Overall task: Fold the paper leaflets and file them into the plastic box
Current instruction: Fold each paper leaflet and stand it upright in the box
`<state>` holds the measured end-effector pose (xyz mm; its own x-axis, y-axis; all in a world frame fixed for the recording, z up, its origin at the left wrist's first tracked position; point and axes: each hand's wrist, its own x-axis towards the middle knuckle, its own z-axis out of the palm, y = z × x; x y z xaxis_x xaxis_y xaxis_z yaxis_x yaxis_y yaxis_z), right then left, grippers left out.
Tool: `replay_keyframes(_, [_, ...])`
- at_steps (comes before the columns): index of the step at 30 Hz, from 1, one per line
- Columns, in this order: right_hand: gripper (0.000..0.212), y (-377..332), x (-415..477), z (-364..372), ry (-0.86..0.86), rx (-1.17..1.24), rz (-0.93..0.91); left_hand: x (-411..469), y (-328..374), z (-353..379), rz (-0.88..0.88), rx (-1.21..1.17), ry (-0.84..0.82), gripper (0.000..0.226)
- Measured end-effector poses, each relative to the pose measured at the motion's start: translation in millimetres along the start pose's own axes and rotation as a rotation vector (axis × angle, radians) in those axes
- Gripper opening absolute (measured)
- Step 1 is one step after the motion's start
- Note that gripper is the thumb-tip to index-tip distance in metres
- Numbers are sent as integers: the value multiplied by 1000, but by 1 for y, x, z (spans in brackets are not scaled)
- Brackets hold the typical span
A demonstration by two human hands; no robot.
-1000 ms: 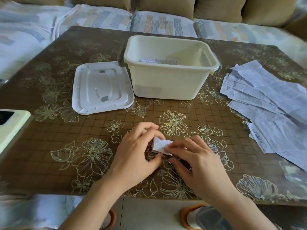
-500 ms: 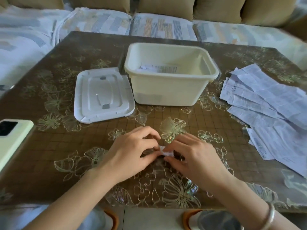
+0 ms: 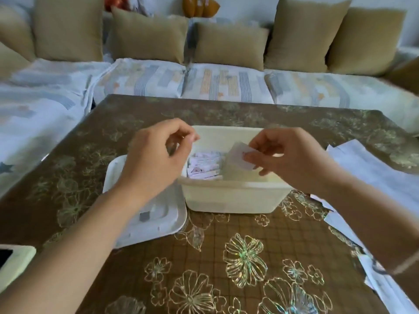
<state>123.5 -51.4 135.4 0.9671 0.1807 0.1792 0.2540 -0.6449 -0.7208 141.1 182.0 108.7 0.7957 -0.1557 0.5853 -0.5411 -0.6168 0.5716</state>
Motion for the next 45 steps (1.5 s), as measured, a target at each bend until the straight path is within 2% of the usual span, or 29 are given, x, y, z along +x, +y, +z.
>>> replay_keyframes(2, [9, 11, 29, 4, -66, -153, 33, 20, -14, 9, -82, 66, 36, 16])
replay_keyframes(5, [9, 25, 58, 24, -145, -464, 10, 30, -29, 33, -168, 150, -24, 17])
replay_keyframes(7, [9, 28, 71, 36, -178, -554, -15, 26, -35, 47, -193, 196, -52, 18])
replay_keyframes(17, [10, 37, 107, 64, -235, -609, -82, 25, -41, 52, -184, 189, -37, 22])
replay_keyframes(20, [4, 33, 107, 57, -203, -540, -97, 25, -41, 52, -193, 182, -31, 22])
replay_keyframes(23, [6, 30, 103, 48, -290, -487, -83, 24, -40, 51, -185, 202, -29, 22])
replay_keyframes(26, [12, 35, 101, 48, -332, -594, -62, 24, -40, 51, -168, 206, -25, 23])
replay_keyframes(34, [16, 36, 101, 67, -278, -773, -101, 24, -39, 51, -127, 206, -9, 22])
replay_keyframes(45, [5, 22, 102, 88, -320, -774, -137, 24, -35, 49, -121, 194, -8, 21])
